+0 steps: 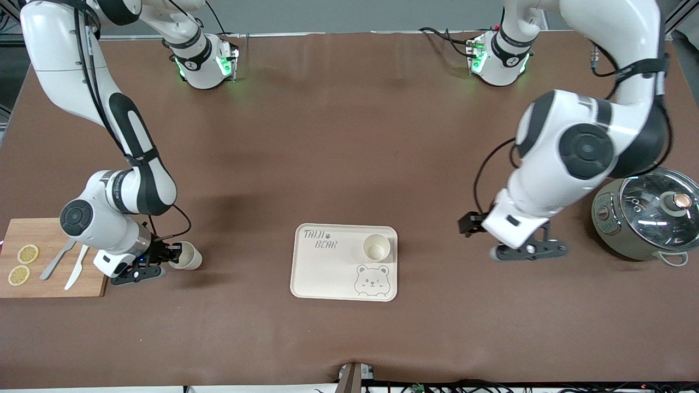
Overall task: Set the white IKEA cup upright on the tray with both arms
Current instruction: 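Retract the left gripper toward the pot while the right gripper lifts its cup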
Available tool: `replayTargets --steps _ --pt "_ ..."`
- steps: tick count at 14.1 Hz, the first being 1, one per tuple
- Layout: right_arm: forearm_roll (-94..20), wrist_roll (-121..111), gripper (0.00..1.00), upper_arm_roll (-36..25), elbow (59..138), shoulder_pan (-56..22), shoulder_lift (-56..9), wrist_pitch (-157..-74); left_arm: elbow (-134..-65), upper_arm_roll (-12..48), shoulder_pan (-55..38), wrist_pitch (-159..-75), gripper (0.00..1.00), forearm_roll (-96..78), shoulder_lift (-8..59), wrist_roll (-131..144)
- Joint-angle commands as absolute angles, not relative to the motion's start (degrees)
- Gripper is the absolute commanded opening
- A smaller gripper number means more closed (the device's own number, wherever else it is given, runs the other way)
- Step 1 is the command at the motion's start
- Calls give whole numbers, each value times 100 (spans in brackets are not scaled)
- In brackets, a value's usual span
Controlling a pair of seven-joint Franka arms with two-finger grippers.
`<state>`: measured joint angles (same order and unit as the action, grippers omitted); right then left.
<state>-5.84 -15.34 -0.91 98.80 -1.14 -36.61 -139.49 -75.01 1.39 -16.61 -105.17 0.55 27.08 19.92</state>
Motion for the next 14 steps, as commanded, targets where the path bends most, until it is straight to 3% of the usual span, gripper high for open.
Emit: replayTargets --steps 1,9,14 --pt "-799 -1582 0 -79 9782 -132 -3718 -13896 -7612 150 -1390 -10529 100 -18 2681 1321" --pt "-1028 -1372 0 70 9378 -123 -3604 -13185 -7603 141 -703 -10740 100 9 2760 386" --pt "-1028 -573 0 70 8852 -403 -3516 -12359 -7638 149 -677 -10364 100 26 2207 431"
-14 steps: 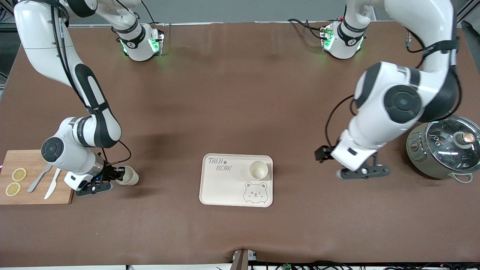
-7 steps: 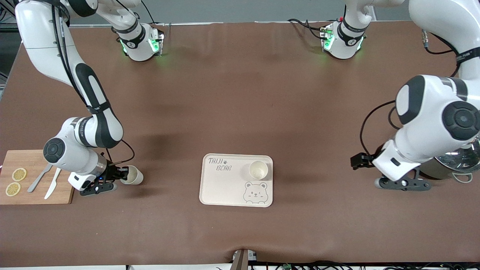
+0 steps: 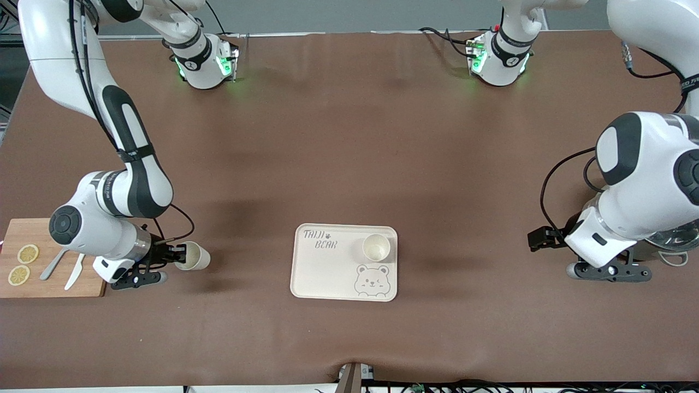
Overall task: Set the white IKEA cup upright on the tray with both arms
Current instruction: 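Retract the left gripper toward the pot while the right gripper lifts its cup, then carry the cup with the right gripper over the tray beside the other cup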
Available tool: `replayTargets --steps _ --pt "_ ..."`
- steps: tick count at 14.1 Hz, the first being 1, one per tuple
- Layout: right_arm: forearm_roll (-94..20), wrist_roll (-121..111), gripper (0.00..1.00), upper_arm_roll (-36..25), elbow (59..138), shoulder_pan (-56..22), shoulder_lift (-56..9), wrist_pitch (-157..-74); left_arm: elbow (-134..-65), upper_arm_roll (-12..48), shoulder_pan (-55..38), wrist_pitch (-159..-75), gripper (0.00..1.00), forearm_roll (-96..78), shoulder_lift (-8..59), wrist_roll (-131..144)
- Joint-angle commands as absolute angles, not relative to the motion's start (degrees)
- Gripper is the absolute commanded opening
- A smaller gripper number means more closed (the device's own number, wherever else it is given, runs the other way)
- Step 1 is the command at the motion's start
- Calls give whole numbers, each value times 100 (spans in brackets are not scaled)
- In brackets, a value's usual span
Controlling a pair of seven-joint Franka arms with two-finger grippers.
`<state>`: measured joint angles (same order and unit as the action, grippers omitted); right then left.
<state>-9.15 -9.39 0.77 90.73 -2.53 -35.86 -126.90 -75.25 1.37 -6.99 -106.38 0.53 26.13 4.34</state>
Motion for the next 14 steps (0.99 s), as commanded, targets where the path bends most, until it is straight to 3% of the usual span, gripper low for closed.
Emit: replayTargets --steps 1,8,14 --pt "-1028 -389 0 70 8755 -483 -3507 -12262 -7638 149 -651 -10180 100 35 2084 431" --pt "-1028 999 0 70 8482 -1106 -3507 -12225 -7743 176 -598 -9080 100 26 1179 352" --pt "-984 2152 0 53 8236 -1687 -3621 -12296 -8542 167 -598 -8930 100 18 63 360"
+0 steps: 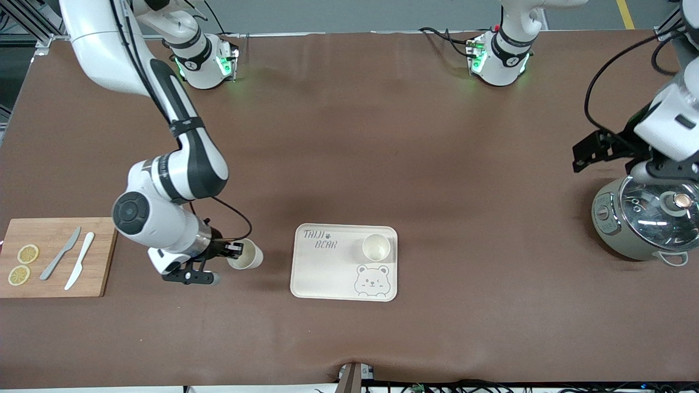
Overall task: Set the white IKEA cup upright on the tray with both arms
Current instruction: 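Carry the cup with the right gripper over the tray beside the other cup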
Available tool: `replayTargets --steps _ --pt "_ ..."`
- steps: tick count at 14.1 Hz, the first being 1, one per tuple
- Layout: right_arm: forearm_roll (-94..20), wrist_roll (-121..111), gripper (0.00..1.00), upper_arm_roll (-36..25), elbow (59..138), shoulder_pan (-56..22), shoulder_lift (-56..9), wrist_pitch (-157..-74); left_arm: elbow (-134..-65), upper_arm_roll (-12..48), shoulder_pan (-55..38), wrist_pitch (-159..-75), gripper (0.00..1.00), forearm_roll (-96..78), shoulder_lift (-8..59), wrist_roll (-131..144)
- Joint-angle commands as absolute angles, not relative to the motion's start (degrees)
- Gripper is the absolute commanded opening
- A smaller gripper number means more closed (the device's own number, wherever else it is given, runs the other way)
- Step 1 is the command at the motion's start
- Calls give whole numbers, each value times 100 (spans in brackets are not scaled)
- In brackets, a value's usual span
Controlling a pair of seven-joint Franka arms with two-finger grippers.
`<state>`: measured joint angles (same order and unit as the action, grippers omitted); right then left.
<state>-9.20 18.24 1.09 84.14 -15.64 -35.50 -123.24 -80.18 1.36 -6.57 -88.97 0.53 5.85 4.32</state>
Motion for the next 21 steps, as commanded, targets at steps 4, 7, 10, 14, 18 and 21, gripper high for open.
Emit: replayTargets --steps 4,7,10,14,18,21 --pt "-976 2723 0 53 7990 -1986 -3788 -12313 -8780 167 -519 -8921 100 26 -140 334" --pt "-949 3049 0 44 7683 -2179 -4033 -12340 -8806 167 -510 -8930 100 26 -141 325" --pt "-932 3286 0 26 7384 -2328 -4306 -12410 -8929 167 -483 -8947 100 26 -141 325" --pt "-923 3524 0 9 7137 -2487 -4614 -12638 -9368 158 -414 -8903 100 88 -289 -167" --pt "-905 3683 0 0 7066 -2628 -4816 -12840 -9431 158 -378 -8842 100 88 -299 -158" --pt "-853 3814 0 0 7066 -2707 -5000 -13130 -9422 158 -378 -8807 100 88 -281 -167"
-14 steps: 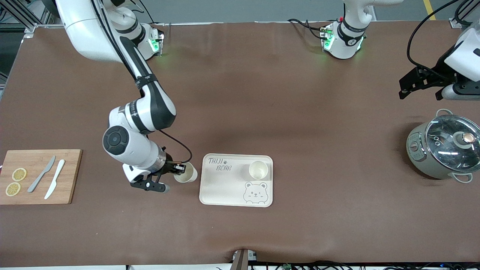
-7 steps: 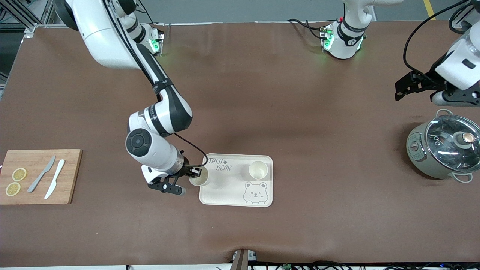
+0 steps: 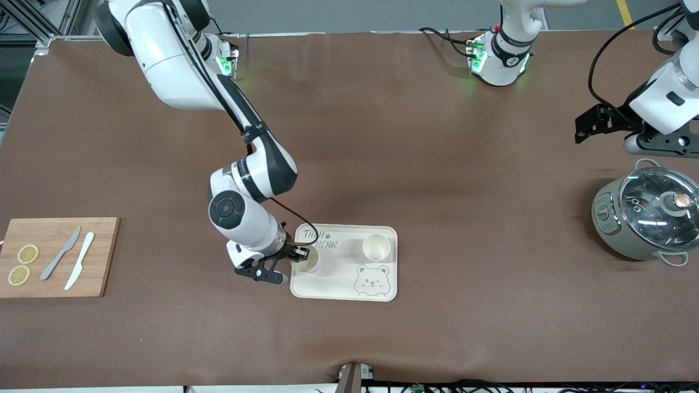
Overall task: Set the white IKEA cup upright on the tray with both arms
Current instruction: 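Carry the cup with the right gripper over the tray beside the other cup, then lower the cup upright onto the tray and open the right gripper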
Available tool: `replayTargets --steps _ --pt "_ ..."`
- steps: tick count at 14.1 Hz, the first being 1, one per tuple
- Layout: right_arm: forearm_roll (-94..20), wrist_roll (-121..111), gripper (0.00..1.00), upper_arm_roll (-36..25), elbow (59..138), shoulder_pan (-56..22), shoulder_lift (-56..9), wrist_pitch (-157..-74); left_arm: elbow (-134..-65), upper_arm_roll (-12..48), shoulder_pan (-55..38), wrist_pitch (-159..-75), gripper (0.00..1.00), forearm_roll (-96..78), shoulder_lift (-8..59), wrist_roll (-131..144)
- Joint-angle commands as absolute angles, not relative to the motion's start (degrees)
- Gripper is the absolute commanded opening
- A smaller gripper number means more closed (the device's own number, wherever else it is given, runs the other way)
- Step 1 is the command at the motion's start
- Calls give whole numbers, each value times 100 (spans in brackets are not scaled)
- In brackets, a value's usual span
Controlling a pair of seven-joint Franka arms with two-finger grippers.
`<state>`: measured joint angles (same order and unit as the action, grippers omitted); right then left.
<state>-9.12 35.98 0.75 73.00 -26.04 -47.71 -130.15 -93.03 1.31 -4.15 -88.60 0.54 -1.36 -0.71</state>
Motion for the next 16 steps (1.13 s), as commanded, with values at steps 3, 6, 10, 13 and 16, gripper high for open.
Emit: replayTargets --steps 3,6,10,13,16 --pt "-747 3929 0 0 7066 -2786 -5133 -13333 -9413 158 -369 -8807 100 88 -299 -158" --pt "-747 3929 0 0 7066 -2812 -5185 -13403 -9404 149 -369 -8807 100 88 -299 -158" --pt "-730 3929 0 -9 7066 -2848 -5264 -13517 -9361 132 -360 -8807 100 97 -308 -184" --pt "-703 3981 0 -9 7066 -2865 -5273 -13535 -9273 123 -343 -8868 100 44 -299 -97" --pt "-686 4034 0 -35 7066 -2892 -5282 -13544 -9176 132 -273 -8947 100 -9 -290 227"
